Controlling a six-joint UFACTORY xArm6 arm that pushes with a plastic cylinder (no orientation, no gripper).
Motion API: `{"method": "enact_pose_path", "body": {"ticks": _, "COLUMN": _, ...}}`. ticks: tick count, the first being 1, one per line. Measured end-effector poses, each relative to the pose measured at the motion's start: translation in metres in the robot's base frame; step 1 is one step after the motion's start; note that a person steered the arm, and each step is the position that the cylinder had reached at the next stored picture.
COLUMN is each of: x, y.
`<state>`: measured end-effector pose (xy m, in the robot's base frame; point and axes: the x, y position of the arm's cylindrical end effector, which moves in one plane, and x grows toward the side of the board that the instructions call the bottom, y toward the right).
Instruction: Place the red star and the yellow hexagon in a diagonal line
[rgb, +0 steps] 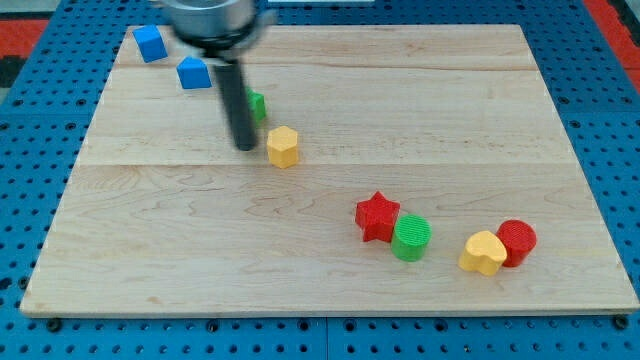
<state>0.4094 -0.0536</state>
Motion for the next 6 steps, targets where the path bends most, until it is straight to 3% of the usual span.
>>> {"method": "enact_pose_path", "body": {"ticks": 1, "x": 0.011, "y": 0.018}}
{"method": "enact_pose_path", "body": {"ticks": 2, "x": 0.025, "y": -0.012}}
{"method": "enact_pose_path", "body": {"ticks": 3, "x": 0.111, "y": -0.003}}
{"method": "enact_pose_path", "body": {"ticks": 4, "x": 0.140, "y": 0.042}}
{"method": "enact_pose_path", "body": {"ticks": 6, "x": 0.134, "y": 0.104}}
